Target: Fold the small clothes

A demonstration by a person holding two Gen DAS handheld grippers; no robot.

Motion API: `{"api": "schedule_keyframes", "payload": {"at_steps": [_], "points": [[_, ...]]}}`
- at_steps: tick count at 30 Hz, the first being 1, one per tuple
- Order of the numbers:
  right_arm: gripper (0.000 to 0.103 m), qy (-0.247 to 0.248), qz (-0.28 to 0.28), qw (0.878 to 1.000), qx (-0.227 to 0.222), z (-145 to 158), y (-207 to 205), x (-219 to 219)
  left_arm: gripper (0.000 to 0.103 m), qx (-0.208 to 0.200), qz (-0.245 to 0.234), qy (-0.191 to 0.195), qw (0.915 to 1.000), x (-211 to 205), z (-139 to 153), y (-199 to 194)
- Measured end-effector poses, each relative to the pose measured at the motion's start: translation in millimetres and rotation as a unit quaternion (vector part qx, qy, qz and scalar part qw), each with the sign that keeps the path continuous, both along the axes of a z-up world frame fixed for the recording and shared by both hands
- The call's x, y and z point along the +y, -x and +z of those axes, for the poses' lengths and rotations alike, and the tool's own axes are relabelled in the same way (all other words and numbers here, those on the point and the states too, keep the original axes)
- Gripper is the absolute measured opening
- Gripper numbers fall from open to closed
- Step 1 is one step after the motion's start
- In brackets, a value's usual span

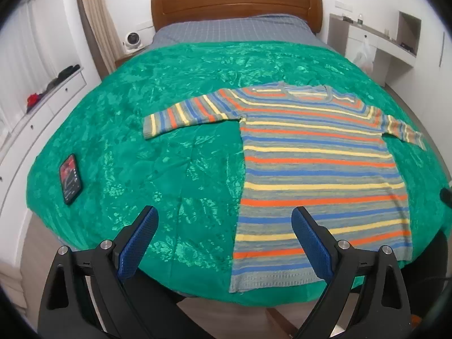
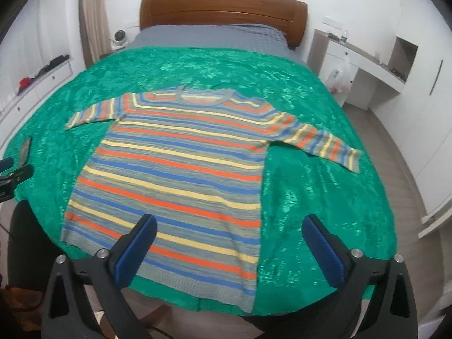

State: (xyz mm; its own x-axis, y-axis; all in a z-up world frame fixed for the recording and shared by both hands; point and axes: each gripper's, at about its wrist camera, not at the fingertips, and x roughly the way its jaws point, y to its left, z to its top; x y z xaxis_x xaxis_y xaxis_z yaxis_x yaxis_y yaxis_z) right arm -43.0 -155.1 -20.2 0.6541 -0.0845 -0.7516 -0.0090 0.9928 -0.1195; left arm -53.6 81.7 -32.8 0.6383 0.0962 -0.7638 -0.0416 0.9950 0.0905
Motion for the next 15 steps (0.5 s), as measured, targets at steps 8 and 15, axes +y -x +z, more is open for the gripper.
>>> {"api": "schedule_keyframes", "payload": {"at_steps": [8,15], "points": [[0.102,0.055,-0.038,0.998,-0.004,6.5,-1.2,-12.0,0.096,0.011,0.004,-0.003,0.9999,0.6,-4.5,0.2],[0.102,0.09,-0.055,0.994,0.006,3.6,-3.0,-25.1,0.096,0.014,0.001,-0.011,0.9998,-4.9,-5.3,0.7]]}}
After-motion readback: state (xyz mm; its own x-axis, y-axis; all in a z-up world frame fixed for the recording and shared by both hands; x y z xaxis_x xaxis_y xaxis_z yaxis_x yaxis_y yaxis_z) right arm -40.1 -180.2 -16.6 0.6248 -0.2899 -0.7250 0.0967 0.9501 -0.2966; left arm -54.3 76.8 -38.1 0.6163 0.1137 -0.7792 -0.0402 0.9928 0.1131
